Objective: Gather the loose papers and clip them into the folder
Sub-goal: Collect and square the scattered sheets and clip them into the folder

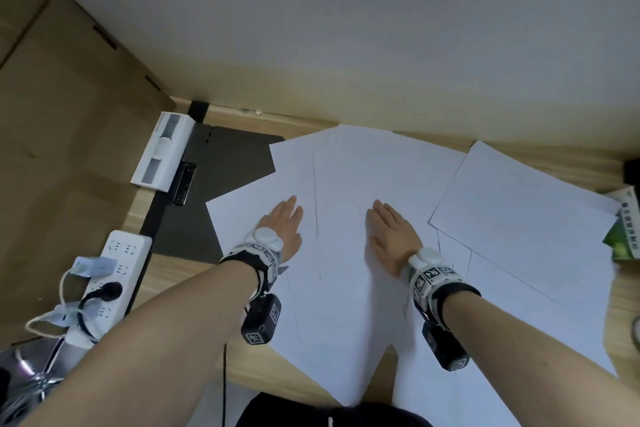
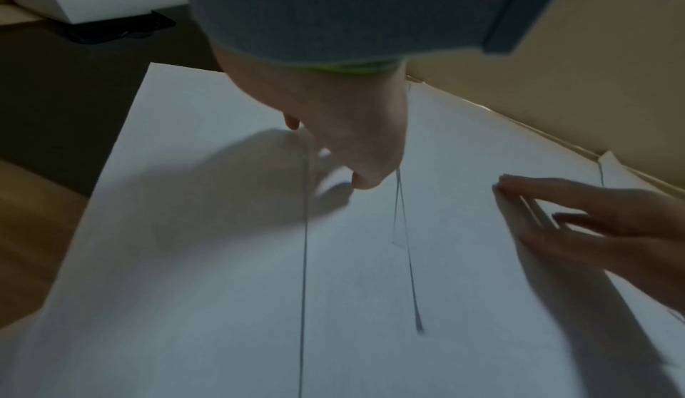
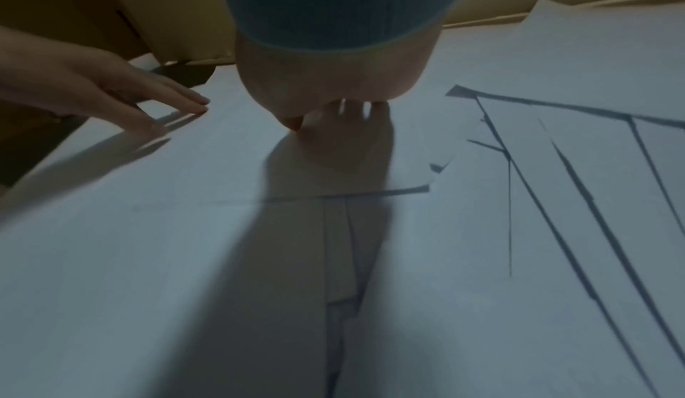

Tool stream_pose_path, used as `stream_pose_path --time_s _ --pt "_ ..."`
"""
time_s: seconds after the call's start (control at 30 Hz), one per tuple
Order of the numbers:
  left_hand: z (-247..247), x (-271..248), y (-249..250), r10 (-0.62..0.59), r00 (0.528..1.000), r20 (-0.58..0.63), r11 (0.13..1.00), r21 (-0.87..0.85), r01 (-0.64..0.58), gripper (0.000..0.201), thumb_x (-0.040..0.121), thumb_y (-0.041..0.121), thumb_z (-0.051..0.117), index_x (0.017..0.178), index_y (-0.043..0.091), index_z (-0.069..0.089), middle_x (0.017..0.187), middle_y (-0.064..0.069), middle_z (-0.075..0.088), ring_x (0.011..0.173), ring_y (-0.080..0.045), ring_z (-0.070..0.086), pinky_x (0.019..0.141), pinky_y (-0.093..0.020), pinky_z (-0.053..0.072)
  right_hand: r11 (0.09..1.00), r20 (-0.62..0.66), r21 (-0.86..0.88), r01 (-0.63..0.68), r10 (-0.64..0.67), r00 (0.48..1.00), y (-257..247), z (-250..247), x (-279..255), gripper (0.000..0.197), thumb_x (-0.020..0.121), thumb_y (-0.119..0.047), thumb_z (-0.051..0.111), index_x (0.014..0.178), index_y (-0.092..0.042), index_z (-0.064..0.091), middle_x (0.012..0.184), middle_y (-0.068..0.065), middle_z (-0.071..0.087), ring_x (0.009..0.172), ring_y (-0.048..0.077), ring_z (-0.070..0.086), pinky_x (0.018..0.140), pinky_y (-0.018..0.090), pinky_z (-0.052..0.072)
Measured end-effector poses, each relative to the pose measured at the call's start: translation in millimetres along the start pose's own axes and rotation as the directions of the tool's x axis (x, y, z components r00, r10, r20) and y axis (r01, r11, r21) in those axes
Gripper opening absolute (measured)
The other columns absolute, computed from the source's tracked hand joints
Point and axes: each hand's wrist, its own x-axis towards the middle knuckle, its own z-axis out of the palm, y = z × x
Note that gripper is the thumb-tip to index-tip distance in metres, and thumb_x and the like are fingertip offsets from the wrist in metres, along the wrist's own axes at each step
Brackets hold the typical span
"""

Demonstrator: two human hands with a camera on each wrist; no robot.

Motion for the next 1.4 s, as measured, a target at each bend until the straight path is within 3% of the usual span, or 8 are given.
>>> stream_pose_path --time_s 0.23,0.47,0.57,0.73,0.87,1.0,1.13,1.4 --pt "-11.8 3.8 -15.4 -0.315 0.947 -0.068 0.931 -0.214 0.295 0.074 0.080 0.049 0.069 0.131 0.006 0.037 0.128 -0.011 0.043 0.114 -0.029 0.049 0.092 -0.038 0.047 0.785 -0.176 0.275 -0.555 0.609 0.774 4.9 -21.5 0.4 0.068 0.078 -0.041 0.074 0.128 -0.007 0.044 0.131 0.016 0.045 0.116 0.036 0.047 0.085 0.048 0.050" --pt "0.6 -2.1 -31.4 -0.362 0.925 0.113 0.790 -0.489 0.369 0.052 0.070 0.045 0.069 0.107 0.010 0.061 0.116 -0.008 0.053 0.097 -0.027 0.062 0.079 -0.035 0.053 0.660 0.037 0.262 -0.705 0.723 0.690 -3.5 -22.2 20.3 0.058 0.074 -0.047 0.075 0.115 -0.010 0.056 0.119 0.012 0.057 0.114 0.033 0.050 0.087 0.043 0.046" --pt "-1.1 -4.8 -33.5 -0.320 0.940 0.120 0.708 -0.629 0.321 0.017 0.069 0.029 0.067 0.067 0.015 0.058 0.077 -0.004 0.059 0.069 -0.022 0.058 0.061 -0.028 0.046 0.633 -0.017 0.440 -0.637 0.716 0.698 -8.4 -17.7 14.3 0.028 0.078 -0.031 0.070 0.085 -0.013 0.050 0.084 0.007 0.058 0.081 0.031 0.055 0.064 0.035 0.039" --pt "0.4 -15.8 -33.1 -0.338 0.924 0.179 0.490 -0.805 0.335 0.013 0.072 0.019 0.068 0.073 0.011 0.058 0.083 -0.022 0.073 0.066 -0.035 0.069 0.070 -0.048 0.059 0.621 -0.111 0.607 -0.496 0.684 0.721 -11.0 -9.8 -11.6 0.025 0.087 -0.027 0.066 0.083 -0.005 0.055 0.087 0.016 0.064 0.084 0.033 0.060 0.071 0.038 0.044" --pt "0.7 -27.0 -31.5 -0.356 0.896 0.266 0.528 -0.734 0.427 0.035 0.084 0.030 0.062 0.108 0.004 0.057 0.095 -0.019 0.070 0.083 -0.029 0.068 0.084 -0.037 0.058 0.566 0.034 0.644 -0.515 0.651 0.758 -14.8 -0.3 -38.8 0.029 0.089 -0.025 0.067 0.069 -0.016 0.047 0.073 0.005 0.057 0.078 0.026 0.057 0.075 0.038 0.048" --pt "-0.9 -41.7 -19.2 -0.422 0.879 0.221 0.610 -0.648 0.456 0.038 0.086 0.020 0.057 0.059 0.016 0.031 0.060 -0.002 0.043 0.068 -0.023 0.055 0.063 -0.026 0.041 0.708 0.057 0.494 -0.504 0.552 0.832 -22.2 13.5 -56.5 0.020 0.083 -0.026 0.073 0.086 -0.014 0.057 0.088 0.005 0.058 0.086 0.028 0.056 0.067 0.033 0.041" --pt "12.8 -43.1 -9.4 -0.341 0.906 0.251 0.662 -0.620 0.421 0.027 0.058 0.012 0.058 0.050 0.019 0.033 0.062 -0.004 0.047 0.062 -0.020 0.049 0.058 -0.025 0.034 0.694 0.028 0.517 -0.502 0.572 0.820 -38.1 25.8 -57.3 0.068 0.077 -0.027 0.079 0.136 -0.012 0.047 0.134 0.007 0.052 0.122 0.026 0.053 0.098 0.033 0.042" --pt "45.6 -48.4 -14.1 -0.210 0.963 0.167 0.496 -0.831 0.252 0.007 0.059 0.014 0.056 0.062 0.014 0.050 0.061 -0.006 0.048 0.059 -0.015 0.041 0.057 -0.031 0.029 0.703 0.032 0.445 -0.554 0.606 0.795 -64.0 45.1 -54.2 0.030 0.074 -0.032 0.075 0.088 -0.015 0.054 0.090 0.002 0.058 0.085 0.028 0.055 0.065 0.030 0.038"
